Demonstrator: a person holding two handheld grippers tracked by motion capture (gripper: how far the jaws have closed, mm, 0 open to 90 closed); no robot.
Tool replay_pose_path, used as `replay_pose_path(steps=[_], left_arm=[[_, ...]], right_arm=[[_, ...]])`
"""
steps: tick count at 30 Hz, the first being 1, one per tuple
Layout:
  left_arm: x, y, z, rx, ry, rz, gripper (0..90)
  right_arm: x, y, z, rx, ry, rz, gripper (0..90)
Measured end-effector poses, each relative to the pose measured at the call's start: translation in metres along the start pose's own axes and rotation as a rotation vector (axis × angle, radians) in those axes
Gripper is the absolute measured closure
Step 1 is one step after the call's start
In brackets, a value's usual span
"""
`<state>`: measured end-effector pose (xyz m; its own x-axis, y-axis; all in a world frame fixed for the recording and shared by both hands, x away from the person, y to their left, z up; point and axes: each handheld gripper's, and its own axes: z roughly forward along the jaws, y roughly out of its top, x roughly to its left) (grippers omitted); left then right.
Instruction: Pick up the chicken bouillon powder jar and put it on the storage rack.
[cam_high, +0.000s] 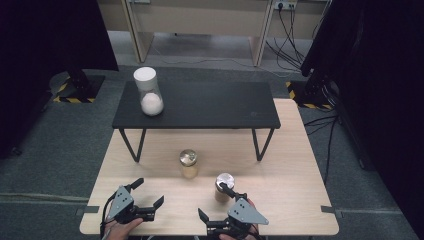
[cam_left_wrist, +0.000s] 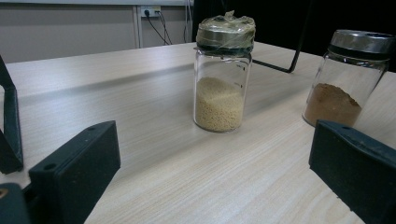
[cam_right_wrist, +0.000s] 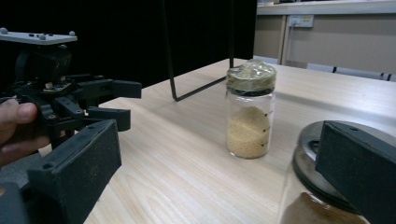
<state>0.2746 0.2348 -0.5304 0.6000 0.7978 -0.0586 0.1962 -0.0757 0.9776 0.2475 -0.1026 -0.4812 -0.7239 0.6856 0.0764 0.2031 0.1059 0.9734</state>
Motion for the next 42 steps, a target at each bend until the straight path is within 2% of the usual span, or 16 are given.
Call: replay_pose_path(steps=[12, 20, 42], left_arm=[[0.000, 0.000, 0.000, 0.000, -0.003, 0.003, 1.4], [0.000, 0.000, 0.000, 0.001, -0.003, 0.002, 1.4], [0.000, 0.000, 0.000, 0.002, -0.004, 0.002, 1.4]], right_arm=[[0.015, 0.006, 0.027, 0.019, 0.038, -0.008, 0.5], [0.014, 0.006, 0.046, 0.040, 0.011, 0.011, 0.6], [0.020, 0.019, 0.087, 0.060, -0.046, -0.013, 1.9]])
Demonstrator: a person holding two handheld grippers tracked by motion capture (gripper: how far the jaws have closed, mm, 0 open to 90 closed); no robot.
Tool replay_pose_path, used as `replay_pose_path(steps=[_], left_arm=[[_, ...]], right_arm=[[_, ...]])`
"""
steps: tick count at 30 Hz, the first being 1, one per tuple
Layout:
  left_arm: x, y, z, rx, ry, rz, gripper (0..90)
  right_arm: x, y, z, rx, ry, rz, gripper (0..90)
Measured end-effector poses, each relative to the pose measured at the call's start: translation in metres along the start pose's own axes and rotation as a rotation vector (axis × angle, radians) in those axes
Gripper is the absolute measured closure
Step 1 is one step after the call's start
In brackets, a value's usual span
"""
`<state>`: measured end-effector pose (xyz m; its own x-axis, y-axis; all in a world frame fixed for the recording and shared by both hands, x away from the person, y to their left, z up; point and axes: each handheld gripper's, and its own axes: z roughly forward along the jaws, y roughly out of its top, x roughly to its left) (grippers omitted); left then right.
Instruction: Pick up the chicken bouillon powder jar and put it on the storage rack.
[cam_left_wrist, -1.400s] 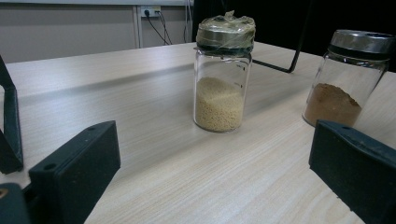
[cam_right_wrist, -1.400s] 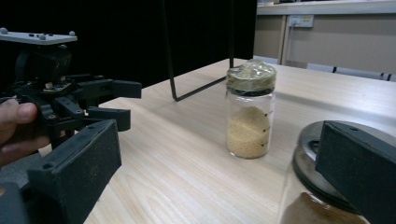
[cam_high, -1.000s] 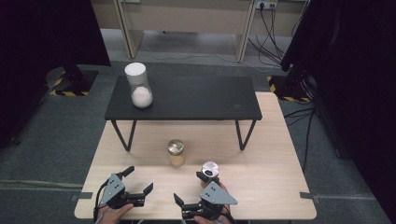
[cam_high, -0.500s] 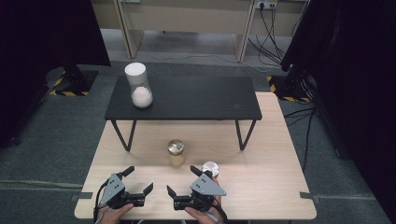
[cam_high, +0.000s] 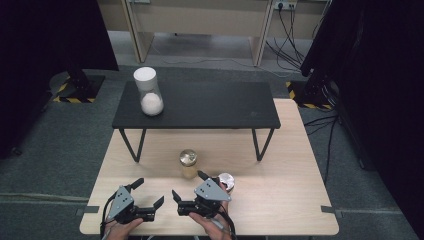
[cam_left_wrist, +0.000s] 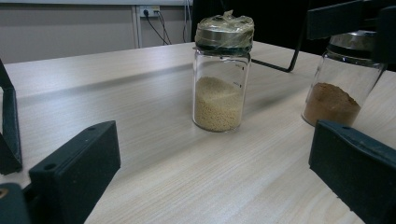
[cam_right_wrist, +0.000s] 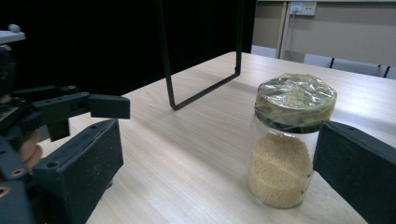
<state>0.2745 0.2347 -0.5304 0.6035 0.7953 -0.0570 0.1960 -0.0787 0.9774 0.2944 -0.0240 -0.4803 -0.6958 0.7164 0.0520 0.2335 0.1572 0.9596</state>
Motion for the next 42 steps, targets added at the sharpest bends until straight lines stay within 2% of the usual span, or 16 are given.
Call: replay_pose_path(steps=[2, 5, 8, 13, 20, 28, 31, 42], left_arm=[[0.000, 0.000, 0.000, 0.000, 0.000, -0.001, 1.4], [0.000, 0.000, 0.000, 0.000, 0.000, 0.001, 1.4], [0.000, 0.000, 0.000, 0.000, -0.001, -0.001, 1.4], [0.000, 0.000, 0.000, 0.000, -0.001, 0.000, 1.4], [0.000, 0.000, 0.000, 0.000, -0.003, 0.002, 1.5], [0.000, 0.000, 0.000, 0.000, -0.003, 0.001, 1.5], [0.000, 0.000, 0.000, 0.000, -0.003, 0.000, 1.5], [0.000, 0.000, 0.000, 0.000, -0.003, 0.001, 1.5]], right_arm=[[0.000, 0.001, 0.004, 0.003, -0.016, -0.006, 2.0], [-0.001, 0.003, 0.010, 0.007, -0.034, 0.009, 2.4], [-0.001, 0.005, 0.013, 0.004, -0.057, -0.002, 2.9], [-0.004, 0.006, 0.024, 0.024, -0.101, 0.011, 3.3], [-0.003, 0.005, 0.036, 0.045, -0.143, -0.033, 3.7], [-0.008, 0.006, 0.047, 0.062, -0.177, -0.015, 4.9], [-0.010, 0.007, 0.051, 0.069, -0.187, 0.014, 5.2], [-0.020, 0.006, 0.065, 0.094, -0.261, 0.058, 7.0]])
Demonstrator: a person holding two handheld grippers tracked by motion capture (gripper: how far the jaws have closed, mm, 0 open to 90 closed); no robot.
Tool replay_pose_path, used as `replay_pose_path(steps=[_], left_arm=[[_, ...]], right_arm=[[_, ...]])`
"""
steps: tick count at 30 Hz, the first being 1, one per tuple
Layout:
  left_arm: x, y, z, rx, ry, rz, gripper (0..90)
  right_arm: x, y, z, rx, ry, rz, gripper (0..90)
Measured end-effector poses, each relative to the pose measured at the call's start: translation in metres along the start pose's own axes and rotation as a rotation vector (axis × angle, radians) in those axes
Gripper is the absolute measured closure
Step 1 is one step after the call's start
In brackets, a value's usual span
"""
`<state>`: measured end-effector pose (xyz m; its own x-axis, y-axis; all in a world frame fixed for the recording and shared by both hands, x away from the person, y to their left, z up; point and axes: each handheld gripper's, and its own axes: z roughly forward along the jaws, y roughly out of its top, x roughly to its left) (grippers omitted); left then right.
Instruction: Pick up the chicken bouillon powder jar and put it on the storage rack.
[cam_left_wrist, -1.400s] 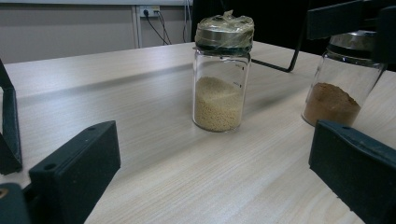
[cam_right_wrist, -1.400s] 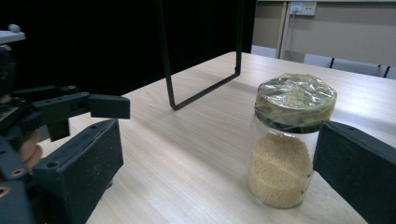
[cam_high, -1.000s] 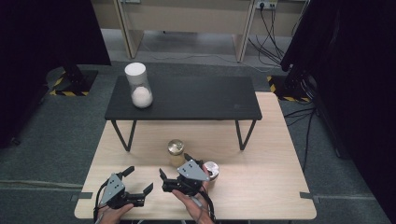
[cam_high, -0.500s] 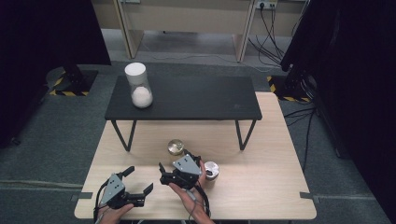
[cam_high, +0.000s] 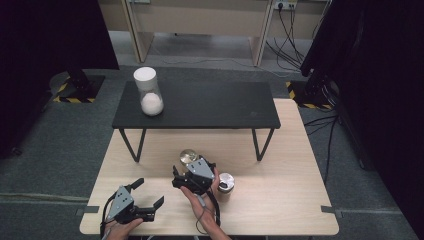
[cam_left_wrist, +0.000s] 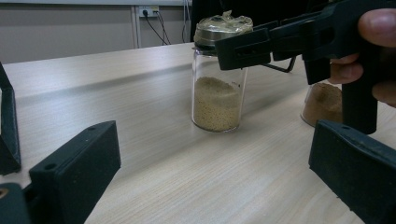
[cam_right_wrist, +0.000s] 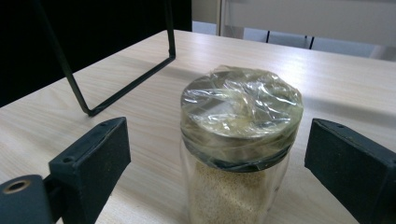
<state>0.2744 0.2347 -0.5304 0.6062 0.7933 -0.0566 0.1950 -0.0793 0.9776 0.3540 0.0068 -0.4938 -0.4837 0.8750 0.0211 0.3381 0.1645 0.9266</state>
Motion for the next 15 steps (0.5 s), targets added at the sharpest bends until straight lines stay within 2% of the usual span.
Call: replay_pose_path(steps=[11, 15], left_arm=[[0.000, 0.000, 0.000, 0.000, 0.000, 0.001, 1.6], [0.000, 0.000, 0.000, 0.000, 0.000, 0.001, 1.6]], right_arm=[[0.001, -0.001, 0.009, 0.026, -0.018, 0.019, 8.1], [0.001, -0.002, 0.013, 0.028, -0.036, 0.012, 9.9]])
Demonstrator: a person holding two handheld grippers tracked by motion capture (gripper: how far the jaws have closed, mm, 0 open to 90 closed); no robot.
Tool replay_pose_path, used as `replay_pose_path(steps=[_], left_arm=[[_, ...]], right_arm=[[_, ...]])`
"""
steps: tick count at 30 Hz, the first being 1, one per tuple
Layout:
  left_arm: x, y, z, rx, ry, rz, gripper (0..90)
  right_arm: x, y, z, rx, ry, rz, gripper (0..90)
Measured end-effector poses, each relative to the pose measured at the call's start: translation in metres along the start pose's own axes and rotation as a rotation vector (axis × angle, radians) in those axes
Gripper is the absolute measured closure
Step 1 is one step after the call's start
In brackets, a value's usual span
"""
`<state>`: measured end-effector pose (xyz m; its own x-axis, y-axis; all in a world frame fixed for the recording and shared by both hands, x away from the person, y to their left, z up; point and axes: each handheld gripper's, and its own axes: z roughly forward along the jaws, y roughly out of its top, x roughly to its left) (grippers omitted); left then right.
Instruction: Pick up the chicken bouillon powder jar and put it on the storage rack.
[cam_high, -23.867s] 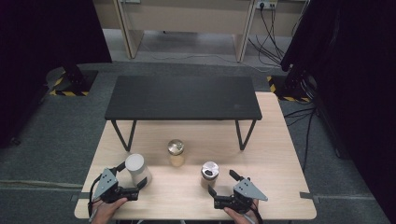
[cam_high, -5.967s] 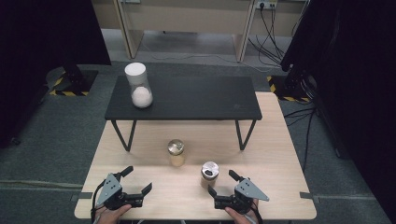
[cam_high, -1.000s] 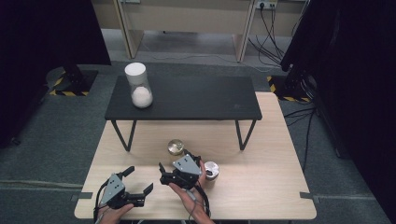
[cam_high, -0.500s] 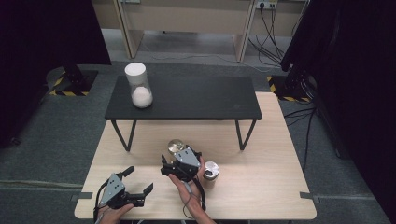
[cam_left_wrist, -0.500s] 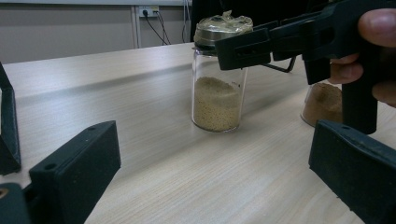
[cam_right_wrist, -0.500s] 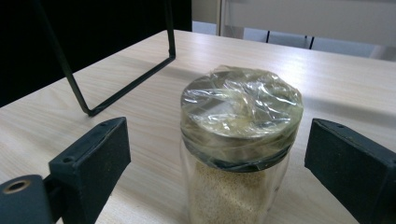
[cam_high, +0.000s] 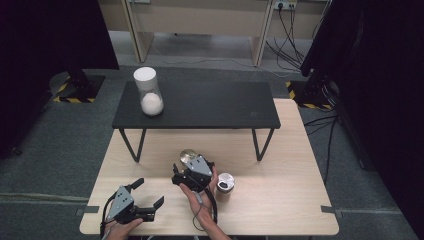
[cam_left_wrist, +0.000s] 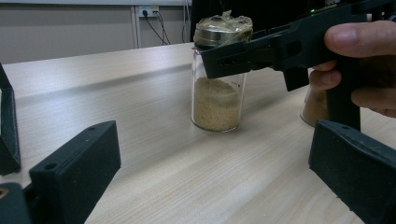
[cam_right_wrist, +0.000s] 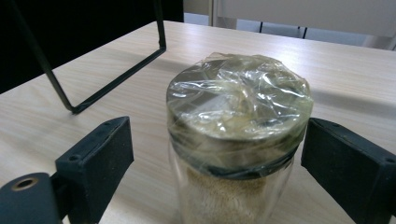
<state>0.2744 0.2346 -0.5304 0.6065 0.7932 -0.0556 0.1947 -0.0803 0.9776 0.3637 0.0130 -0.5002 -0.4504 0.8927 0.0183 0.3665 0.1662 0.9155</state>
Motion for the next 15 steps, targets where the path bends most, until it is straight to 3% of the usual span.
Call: replay_pose_path(steps=[15], left_arm=[[0.000, 0.000, 0.000, 0.000, -0.001, 0.001, 1.7]], right_arm=[[-0.001, -0.004, 0.014, 0.039, -0.030, -0.039, 15.7]])
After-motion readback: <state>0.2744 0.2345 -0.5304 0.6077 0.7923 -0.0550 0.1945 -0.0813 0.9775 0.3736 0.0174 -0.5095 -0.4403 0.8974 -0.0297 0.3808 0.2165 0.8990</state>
